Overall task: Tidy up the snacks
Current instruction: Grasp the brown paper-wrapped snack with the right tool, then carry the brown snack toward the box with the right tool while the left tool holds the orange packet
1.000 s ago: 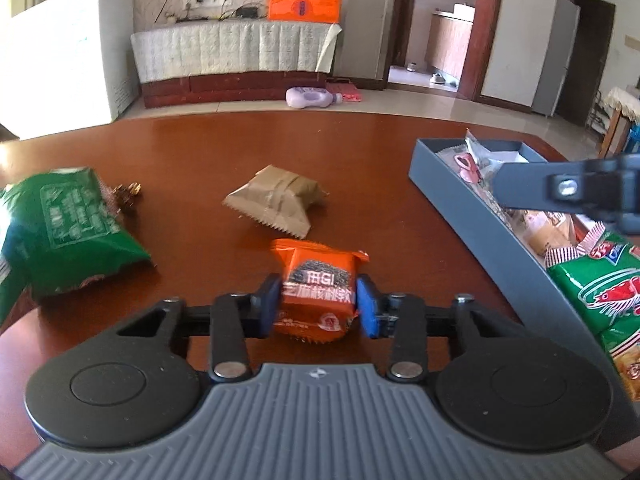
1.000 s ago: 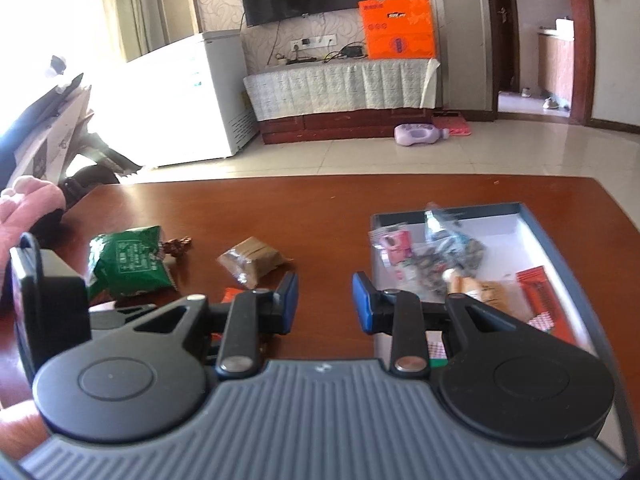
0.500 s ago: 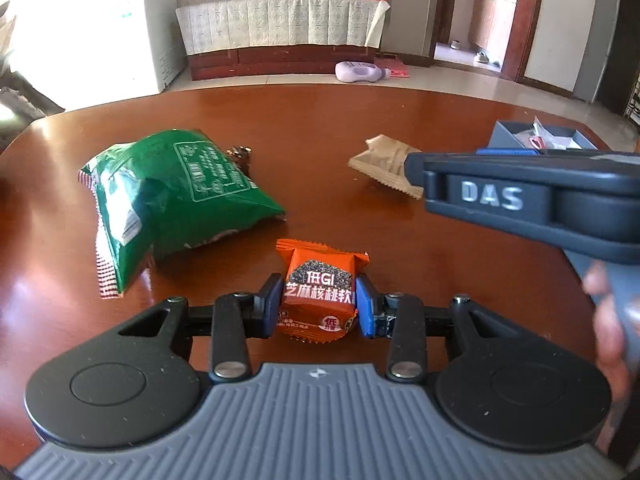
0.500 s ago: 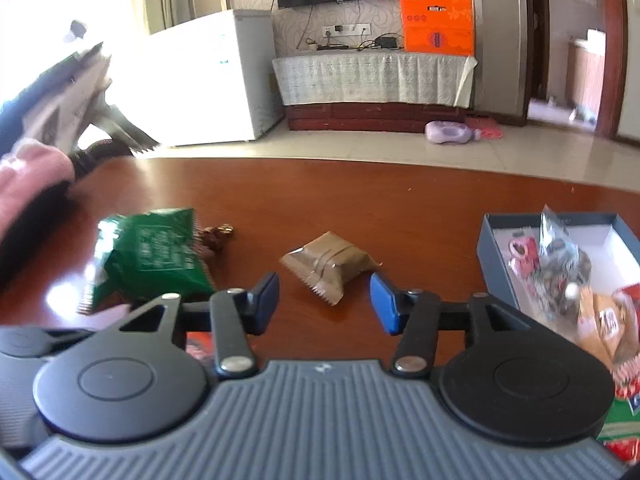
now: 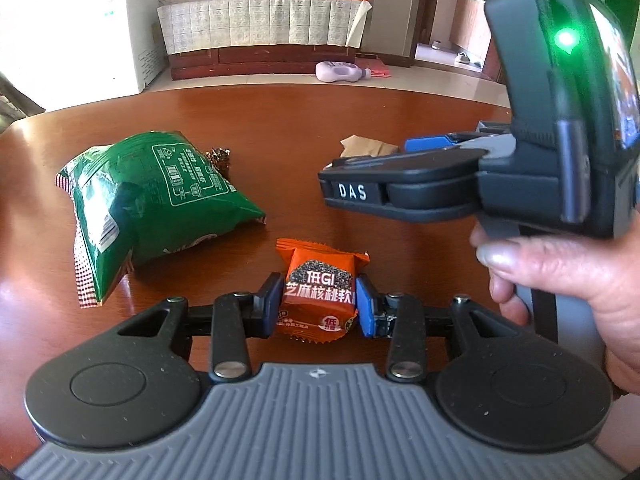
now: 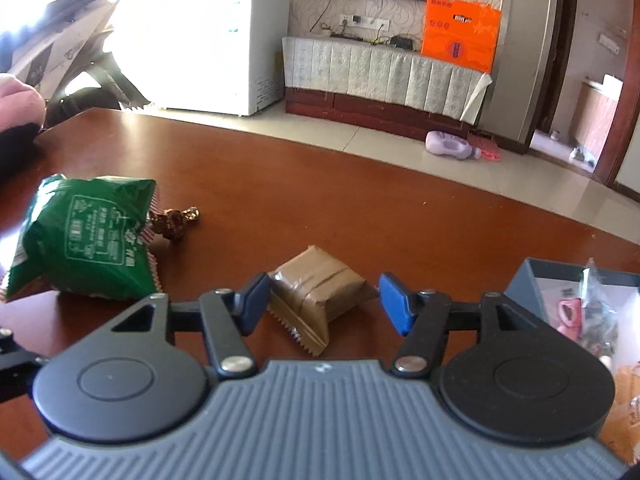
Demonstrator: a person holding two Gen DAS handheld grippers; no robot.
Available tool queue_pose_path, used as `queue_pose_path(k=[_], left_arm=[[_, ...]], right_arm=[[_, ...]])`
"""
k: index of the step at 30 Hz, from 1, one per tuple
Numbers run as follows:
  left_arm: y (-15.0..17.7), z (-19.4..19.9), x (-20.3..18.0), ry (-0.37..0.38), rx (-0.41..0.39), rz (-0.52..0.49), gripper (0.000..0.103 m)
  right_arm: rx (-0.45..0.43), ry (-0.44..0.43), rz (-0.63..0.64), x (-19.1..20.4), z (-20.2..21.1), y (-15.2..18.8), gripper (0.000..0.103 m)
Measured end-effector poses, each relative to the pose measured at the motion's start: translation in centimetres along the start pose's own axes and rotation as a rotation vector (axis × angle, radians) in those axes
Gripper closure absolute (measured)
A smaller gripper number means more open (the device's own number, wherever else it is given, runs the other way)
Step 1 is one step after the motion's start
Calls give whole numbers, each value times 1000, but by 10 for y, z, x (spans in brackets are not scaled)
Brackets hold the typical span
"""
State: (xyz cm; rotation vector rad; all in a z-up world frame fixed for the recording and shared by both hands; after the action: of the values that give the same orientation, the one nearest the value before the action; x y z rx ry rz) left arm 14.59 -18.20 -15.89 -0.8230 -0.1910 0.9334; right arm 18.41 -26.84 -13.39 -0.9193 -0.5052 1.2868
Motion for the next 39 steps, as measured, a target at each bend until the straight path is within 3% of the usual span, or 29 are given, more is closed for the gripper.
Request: queue_pose_path(k=[4,9,17,27,39], left_arm=[[0,-1,1,-3,-3,-1,59],[3,1,0,-7,-8,5,59],[1,-2,1,-20,-24,9,59],[1,-3,-3,-62,-34,27,59],[8,8,-21,-97,-32,24,59]], right_arm=[[70,-17,-8,-4,-7,6,47],[81,-57,-67,-8,-5,7,62],[87,-73,-69,-9,16,10,63],[21,-82,-22,-20,84,8,63],[-40,-119,-14,-31,165,29,63]])
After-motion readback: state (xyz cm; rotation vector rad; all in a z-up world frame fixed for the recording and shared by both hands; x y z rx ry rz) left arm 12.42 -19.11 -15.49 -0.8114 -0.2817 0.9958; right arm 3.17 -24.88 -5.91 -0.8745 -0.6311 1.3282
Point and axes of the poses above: each gripper's, at about its wrist camera, not at the fingertips, and z roughly against the way its jaws point, x to its left, y to its underside, the point moved 7 cm from there along -z, roughly the way its jaws point, and after that the axes turned 11 degrees about y, right-handed, at the moved point
